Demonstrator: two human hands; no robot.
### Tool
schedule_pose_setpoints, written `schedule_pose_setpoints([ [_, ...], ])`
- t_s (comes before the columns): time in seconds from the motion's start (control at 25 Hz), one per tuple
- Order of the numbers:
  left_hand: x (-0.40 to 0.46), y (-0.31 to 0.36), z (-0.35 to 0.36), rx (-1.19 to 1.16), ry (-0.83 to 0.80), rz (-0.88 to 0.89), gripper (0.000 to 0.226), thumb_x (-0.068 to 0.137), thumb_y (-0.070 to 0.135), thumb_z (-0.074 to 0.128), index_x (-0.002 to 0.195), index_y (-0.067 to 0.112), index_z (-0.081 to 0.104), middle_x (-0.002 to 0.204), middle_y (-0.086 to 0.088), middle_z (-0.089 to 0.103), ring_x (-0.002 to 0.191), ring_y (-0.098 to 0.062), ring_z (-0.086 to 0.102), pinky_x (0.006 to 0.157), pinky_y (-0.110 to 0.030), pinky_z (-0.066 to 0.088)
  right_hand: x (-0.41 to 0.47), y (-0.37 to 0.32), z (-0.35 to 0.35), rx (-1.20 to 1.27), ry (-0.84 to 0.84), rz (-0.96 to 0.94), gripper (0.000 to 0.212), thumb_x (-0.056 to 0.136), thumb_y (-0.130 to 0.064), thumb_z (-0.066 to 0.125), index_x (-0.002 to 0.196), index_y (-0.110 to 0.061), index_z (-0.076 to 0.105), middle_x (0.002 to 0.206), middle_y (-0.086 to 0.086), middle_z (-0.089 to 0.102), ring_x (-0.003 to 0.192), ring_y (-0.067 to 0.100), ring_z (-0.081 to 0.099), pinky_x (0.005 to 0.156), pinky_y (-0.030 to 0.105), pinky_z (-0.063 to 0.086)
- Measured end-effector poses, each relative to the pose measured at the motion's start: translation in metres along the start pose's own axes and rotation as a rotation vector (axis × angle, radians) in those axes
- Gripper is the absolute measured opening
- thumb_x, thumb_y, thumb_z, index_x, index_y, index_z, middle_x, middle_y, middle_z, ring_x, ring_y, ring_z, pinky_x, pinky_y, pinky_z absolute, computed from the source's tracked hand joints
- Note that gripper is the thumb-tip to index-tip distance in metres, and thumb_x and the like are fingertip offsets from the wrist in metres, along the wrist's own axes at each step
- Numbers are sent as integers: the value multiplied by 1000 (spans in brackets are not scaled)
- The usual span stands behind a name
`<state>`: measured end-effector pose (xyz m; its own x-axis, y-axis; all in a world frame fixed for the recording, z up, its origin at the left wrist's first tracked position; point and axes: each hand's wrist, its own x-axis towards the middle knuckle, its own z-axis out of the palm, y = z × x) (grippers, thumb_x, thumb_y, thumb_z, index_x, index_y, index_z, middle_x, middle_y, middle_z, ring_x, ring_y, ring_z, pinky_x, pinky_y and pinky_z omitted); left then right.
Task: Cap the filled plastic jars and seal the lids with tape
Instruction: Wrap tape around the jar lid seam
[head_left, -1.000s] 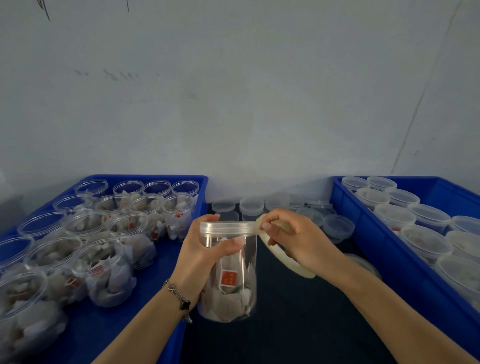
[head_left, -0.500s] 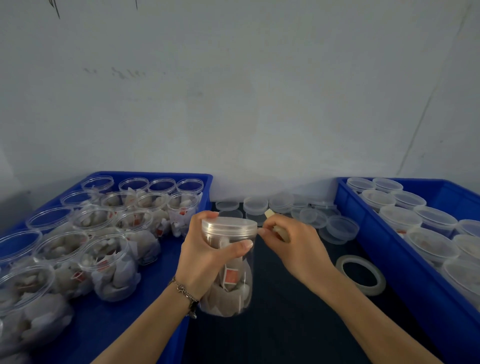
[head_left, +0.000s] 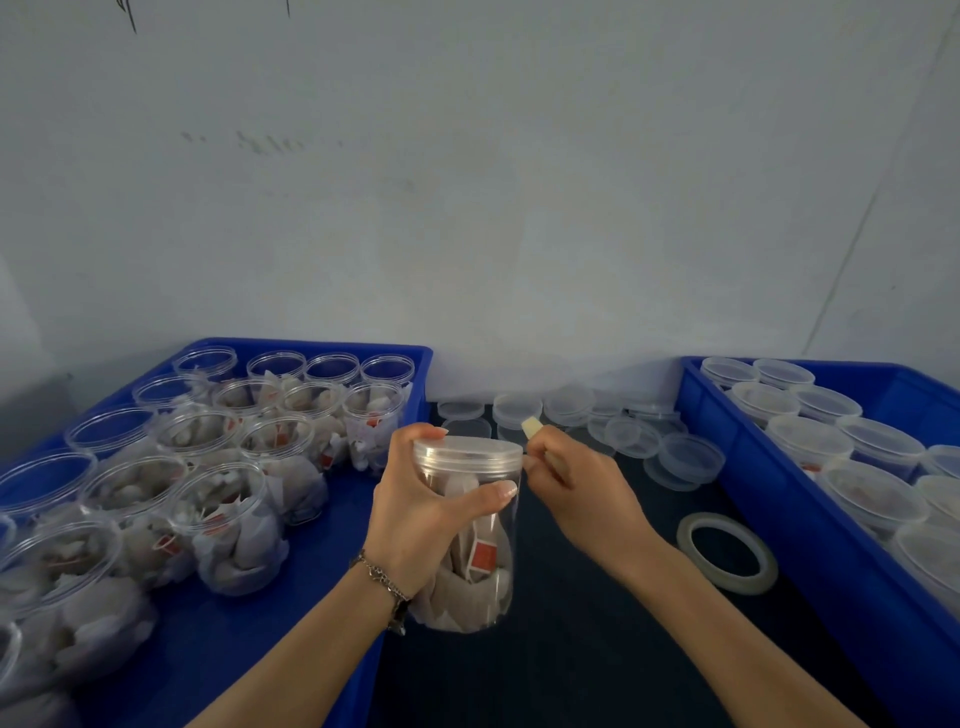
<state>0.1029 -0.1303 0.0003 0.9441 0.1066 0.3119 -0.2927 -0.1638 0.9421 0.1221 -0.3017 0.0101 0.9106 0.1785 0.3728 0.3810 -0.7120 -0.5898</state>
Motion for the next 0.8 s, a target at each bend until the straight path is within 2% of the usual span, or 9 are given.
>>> schedule_pose_setpoints([
  [0.08, 2, 0, -1, -11, 9, -2, 81, 30, 58, 75, 101, 36, 45, 100, 14, 54, 82, 9, 59, 60, -13, 50, 2, 5, -3, -26, -85, -3, 14, 95, -45, 39, 92, -41, 53, 72, -18, 59, 62, -5, 51, 59, 29, 46],
  [0.12, 2, -1, -2, 6, 8, 4, 81, 30, 59, 75, 102, 37, 44, 100, 15, 54, 82, 10, 58, 60, -12, 49, 2, 9, -4, -38, -141, 3, 20, 95, -51, 35, 105, -51, 53, 90, -27, 62, 77, -10, 53, 71, 28, 50],
  [0.2, 2, -3, -3, 66, -7, 15, 81, 31, 62, 74, 102, 39, 44, 97, 18, 55, 83, 11, 58, 61, -13, 48, -2, 16, -5, 21, -222, 27, 32, 94, -56, 33, 123, -59, 46, 118, -34, 54, 104, -12, 50, 92, 27, 47],
  [0.24, 2, -4, -2, 93, -14, 15, 80, 31, 64, 74, 101, 41, 43, 95, 20, 56, 84, 13, 57, 61, -13, 47, -5, 19, -5, 84, -230, 39, 31, 94, -55, 34, 122, -57, 49, 118, -34, 56, 104, -11, 52, 94, 27, 46],
  [0.36, 1, -9, 0, 189, -31, 8, 78, 32, 69, 72, 100, 48, 40, 92, 27, 56, 83, 12, 56, 64, -12, 44, -10, 20, -1, 87, -181, 48, 24, 96, -48, 37, 102, -42, 60, 87, -17, 63, 78, 1, 58, 75, 29, 50],
  [0.44, 0, -11, 2, 240, -31, -3, 78, 33, 71, 70, 101, 49, 38, 92, 23, 57, 82, 5, 59, 65, -16, 47, -10, 18, 3, -92, -143, 7, 21, 98, -44, 36, 88, -36, 52, 75, -10, 56, 67, 5, 53, 60, 25, 42],
  [0.56, -2, -9, 4, 295, -11, 9, 77, 34, 71, 68, 100, 46, 36, 92, 20, 57, 83, 1, 59, 69, -21, 51, -9, 13, 10, -259, -82, -25, 23, 98, -39, 36, 75, -36, 38, 71, -9, 49, 62, 7, 48, 52, 23, 34],
  [0.64, -3, -7, 3, 268, -12, 0, 76, 35, 67, 71, 99, 44, 38, 90, 19, 58, 81, 1, 59, 67, -21, 51, -5, 15, 16, -157, -97, 12, 27, 96, -35, 38, 70, -30, 39, 68, -6, 49, 57, 8, 44, 52, 25, 33],
  [0.8, -6, -1, 2, 166, -44, -21, 79, 32, 62, 73, 100, 39, 41, 94, 13, 59, 83, -5, 62, 67, -25, 55, -2, 22, 24, 212, -76, 73, 21, 93, -14, 39, 76, -14, 51, 70, 9, 53, 61, 11, 41, 59, 35, 35],
])
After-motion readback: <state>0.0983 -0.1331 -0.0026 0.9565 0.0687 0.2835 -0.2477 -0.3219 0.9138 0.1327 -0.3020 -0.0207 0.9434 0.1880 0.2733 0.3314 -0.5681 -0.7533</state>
